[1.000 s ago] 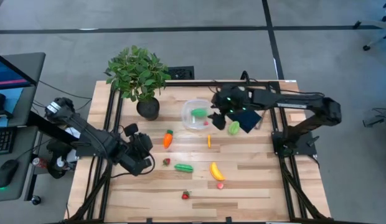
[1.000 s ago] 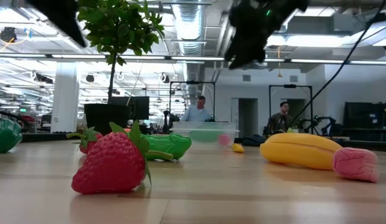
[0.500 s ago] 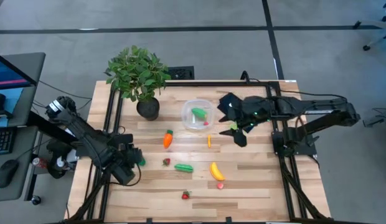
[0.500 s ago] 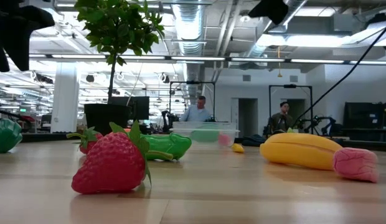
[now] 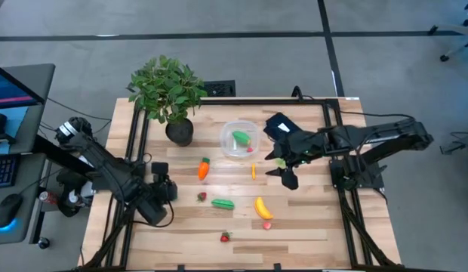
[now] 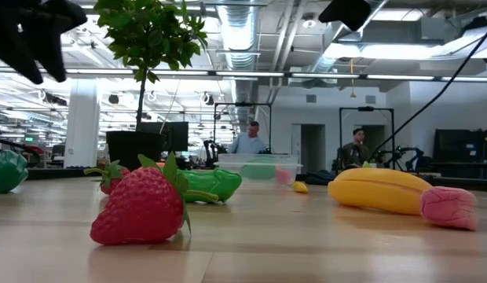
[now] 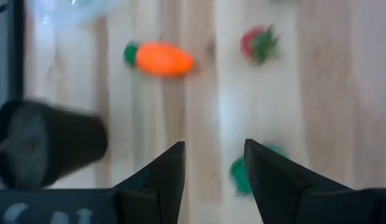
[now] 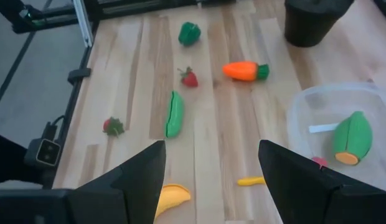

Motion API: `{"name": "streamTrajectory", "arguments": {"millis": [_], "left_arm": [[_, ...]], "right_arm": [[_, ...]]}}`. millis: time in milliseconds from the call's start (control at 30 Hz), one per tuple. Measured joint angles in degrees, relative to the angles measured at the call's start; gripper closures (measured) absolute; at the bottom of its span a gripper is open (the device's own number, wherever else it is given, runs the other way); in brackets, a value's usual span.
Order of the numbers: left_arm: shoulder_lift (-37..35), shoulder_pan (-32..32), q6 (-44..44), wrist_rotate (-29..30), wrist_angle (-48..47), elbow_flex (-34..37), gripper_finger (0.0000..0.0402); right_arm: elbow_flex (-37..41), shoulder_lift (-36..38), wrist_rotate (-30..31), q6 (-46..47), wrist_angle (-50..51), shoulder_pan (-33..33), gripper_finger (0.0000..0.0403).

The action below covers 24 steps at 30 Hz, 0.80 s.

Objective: Pick and placing Produce into tupperware
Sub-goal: Put the green bell pepper into the transparent bin

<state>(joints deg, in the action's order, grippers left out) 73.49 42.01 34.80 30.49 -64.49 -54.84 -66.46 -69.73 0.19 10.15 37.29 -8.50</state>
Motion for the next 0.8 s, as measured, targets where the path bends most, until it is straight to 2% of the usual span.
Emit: {"name": "streamTrajectory", "arguments": {"millis": [333,500,633,800], "left_arm": [[0.0,-1.87,-0.07,-3.04,5.6,-0.01,0.0246],[0.81,-3.0,2.34,-6.48,-0.15,0.09,0.0242],[1.15,-4.81,3.95,-10.76,0.29,2.81,0.0218],[1.68,-5.65,4.99,-18.18,5.26,8.01,0.0159]], "right_arm": [[0.02,0.35,0.03,3.04,-0.04,-0.39,0.0152],[0.02,0.39,-0.03,4.08,-0.45,-0.92,0.0152],[0.02,0.39,-0.07,4.5,-0.62,-1.64,0.0152],[0.02,0.39,0.02,5.1,-1.44,-2.13,0.0152]]}}
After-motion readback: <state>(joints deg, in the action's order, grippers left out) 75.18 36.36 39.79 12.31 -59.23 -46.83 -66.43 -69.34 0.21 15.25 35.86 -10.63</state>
